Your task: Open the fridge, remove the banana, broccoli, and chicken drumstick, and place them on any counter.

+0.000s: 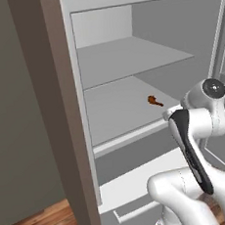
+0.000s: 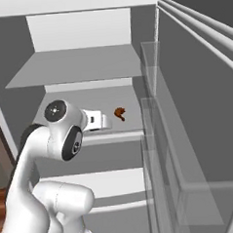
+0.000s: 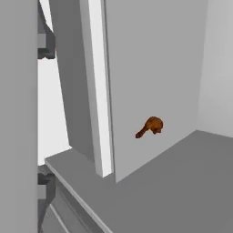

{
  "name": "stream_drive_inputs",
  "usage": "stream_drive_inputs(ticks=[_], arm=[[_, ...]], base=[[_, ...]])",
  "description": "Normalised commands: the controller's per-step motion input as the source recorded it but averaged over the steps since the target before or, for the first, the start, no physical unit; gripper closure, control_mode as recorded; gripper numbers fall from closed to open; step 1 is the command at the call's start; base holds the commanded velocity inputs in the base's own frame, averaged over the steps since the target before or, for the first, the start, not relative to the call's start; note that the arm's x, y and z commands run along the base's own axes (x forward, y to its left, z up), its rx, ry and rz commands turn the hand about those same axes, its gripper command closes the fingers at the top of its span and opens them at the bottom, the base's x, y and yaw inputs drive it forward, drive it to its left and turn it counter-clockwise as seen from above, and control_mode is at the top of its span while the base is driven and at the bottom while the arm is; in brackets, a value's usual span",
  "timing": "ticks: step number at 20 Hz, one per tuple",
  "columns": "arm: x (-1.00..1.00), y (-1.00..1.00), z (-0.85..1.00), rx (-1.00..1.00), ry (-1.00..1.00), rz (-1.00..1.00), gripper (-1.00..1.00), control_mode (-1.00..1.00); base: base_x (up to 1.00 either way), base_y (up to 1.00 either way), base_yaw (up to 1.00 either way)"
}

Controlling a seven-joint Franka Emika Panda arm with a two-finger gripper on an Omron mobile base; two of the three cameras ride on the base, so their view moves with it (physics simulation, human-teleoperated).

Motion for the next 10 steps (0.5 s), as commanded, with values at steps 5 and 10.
stream_drive_inputs(ticks=[5, 10], arm=[[0.6, -0.21, 0.0, 0.05, 0.0, 0.0, -1.0, -1.0], [0.6, -0.13, -0.14, 0.02, 0.0, 0.0, -1.0, -1.0]], base=[[0.0, 0.0, 0.0], [0.0, 0.0, 0.0]])
